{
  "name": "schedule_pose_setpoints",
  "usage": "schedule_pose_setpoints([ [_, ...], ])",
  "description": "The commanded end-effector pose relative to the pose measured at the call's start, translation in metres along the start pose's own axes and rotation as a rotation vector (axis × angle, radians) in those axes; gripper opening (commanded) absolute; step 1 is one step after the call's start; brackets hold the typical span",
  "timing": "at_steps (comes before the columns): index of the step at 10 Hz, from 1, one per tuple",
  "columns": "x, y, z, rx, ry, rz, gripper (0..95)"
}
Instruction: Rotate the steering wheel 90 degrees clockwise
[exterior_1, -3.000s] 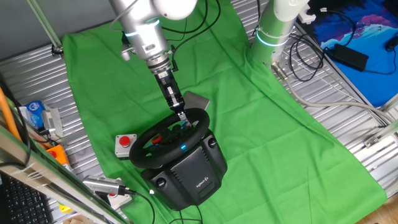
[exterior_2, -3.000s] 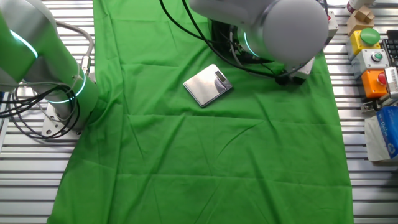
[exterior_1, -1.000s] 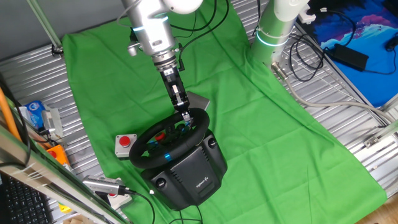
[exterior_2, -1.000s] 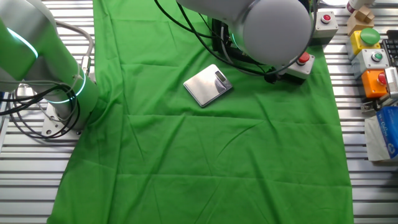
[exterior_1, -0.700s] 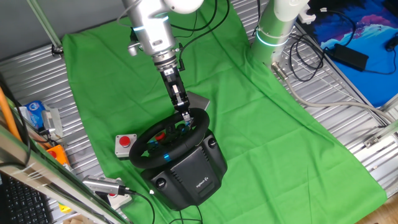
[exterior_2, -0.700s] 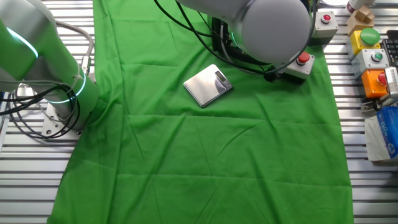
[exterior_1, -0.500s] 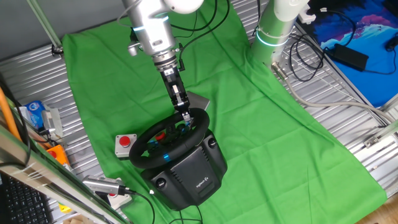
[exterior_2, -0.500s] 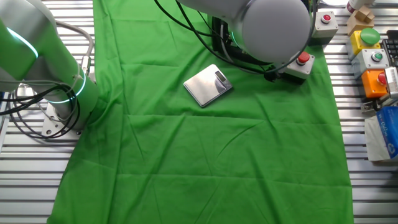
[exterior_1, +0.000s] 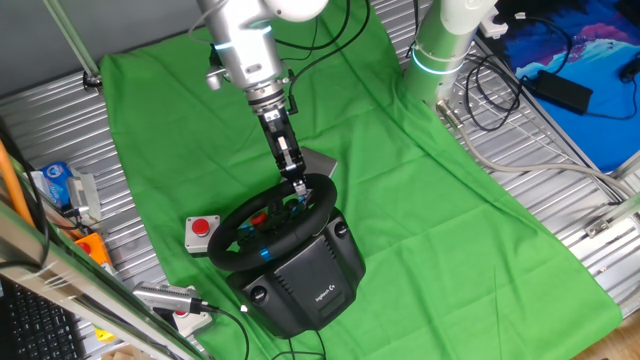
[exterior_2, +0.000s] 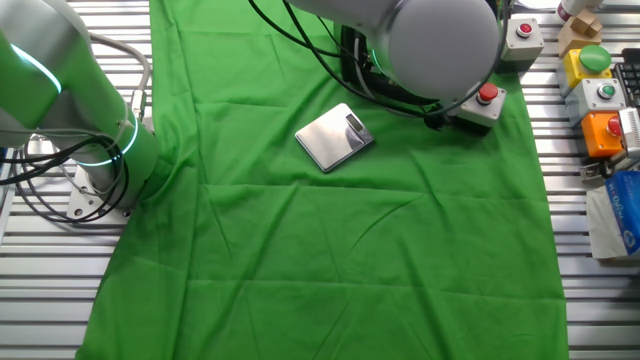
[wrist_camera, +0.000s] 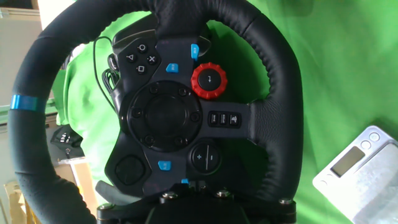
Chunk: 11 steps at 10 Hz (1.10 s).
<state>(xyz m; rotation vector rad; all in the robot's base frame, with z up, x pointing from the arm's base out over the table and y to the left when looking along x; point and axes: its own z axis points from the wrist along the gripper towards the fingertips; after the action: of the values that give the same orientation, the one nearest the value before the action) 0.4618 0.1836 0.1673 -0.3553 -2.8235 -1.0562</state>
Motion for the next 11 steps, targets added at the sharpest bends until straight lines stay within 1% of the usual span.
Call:
schedule_pose_setpoints([
  [1,-0.0005,0.0011,0.0005,-0.001,-0.001,0.0,0.0],
  [4,-0.0008,0.0014,0.0009,0.003,-0.002,-0.003,0.0],
  [8,-0.0009,0.0018,0.0008,-0.018,-0.007,0.0,0.0],
  [11,-0.0009,0.0023,0.0007,-0.014,-0.008,-0.002,0.0],
])
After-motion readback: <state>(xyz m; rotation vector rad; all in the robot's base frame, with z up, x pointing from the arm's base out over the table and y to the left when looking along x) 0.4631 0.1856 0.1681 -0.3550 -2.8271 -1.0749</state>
